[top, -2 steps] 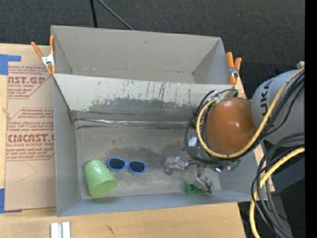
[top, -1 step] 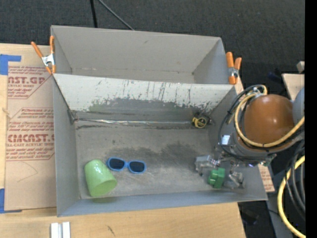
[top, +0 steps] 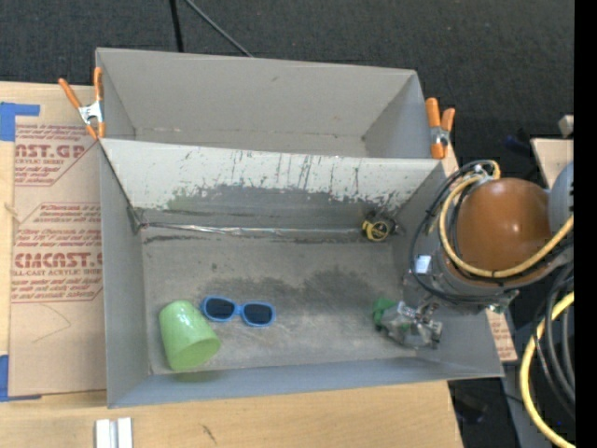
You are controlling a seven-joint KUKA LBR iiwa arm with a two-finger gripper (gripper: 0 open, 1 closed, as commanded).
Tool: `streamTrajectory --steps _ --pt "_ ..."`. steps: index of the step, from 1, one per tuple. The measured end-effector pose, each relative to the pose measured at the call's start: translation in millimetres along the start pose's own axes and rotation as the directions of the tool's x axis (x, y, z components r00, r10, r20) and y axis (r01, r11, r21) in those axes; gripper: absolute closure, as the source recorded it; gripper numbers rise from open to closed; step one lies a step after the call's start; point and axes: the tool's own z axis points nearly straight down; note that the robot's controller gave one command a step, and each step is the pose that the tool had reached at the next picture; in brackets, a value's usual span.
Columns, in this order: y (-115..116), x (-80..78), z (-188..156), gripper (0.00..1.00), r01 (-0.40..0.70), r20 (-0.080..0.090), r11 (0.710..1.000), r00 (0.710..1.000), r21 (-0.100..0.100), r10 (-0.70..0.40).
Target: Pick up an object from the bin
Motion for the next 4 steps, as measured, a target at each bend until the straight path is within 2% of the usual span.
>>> streamTrajectory --steps 1,2,3,4 --pt "0.5 -1.3 -0.1 0.00 0.000 0.002 1.000 1.000 0.000 0.000" --pt "-51.7 -33.9 -7.4 0.00 0.226 0.026 0.974 0.974 0.006 -0.226" --pt "-13.9 -26.1 9.9 0.00 0.290 0.017 0.957 0.957 0.004 -0.291" --pt "-17.7 -16.1 11.6 1.00 0.282 0.000 0.959 0.959 0.000 -0.282"
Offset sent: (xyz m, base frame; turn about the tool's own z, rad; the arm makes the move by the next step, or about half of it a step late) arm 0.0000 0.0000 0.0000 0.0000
